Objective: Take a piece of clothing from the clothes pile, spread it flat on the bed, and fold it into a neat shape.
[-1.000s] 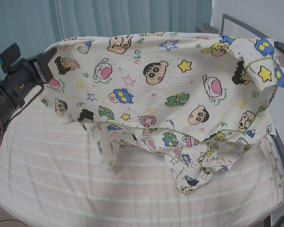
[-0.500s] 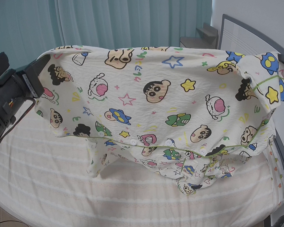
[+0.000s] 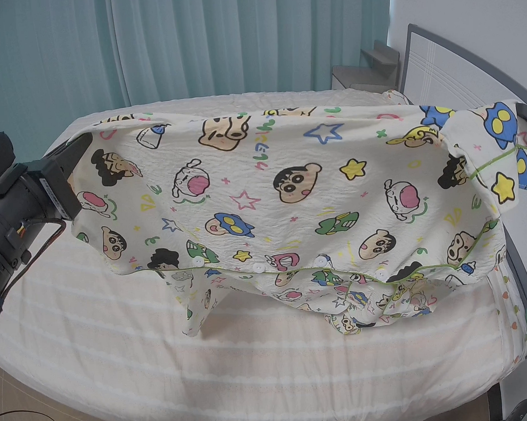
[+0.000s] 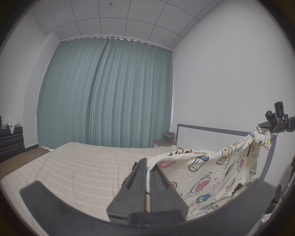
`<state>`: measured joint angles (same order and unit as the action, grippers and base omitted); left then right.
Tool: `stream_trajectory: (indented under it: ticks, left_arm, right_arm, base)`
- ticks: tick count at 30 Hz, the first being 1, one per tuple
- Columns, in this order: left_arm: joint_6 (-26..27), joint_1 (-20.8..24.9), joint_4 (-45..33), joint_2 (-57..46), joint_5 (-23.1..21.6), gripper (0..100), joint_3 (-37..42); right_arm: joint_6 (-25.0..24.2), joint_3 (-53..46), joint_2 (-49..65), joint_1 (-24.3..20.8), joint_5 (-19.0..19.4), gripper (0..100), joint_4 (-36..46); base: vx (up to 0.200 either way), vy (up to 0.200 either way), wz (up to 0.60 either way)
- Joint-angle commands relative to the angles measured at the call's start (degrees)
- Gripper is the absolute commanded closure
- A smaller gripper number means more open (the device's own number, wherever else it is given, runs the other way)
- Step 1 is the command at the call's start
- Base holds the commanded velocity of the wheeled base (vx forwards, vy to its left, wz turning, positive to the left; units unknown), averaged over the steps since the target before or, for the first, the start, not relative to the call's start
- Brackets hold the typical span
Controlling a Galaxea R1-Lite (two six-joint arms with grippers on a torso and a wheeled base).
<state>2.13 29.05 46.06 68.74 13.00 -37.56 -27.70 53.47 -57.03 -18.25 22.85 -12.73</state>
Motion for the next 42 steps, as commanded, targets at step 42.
stream_trajectory:
  ticks: [42]
  left_arm:
    - [-0.11,0.39,-0.18,-4.58,0.1,100,3.19]
  right_arm:
    - [0.19,0.41,0.07,-3.28,-0.08,100,-0.02]
  base:
    - [0.0,0.157,0.0]
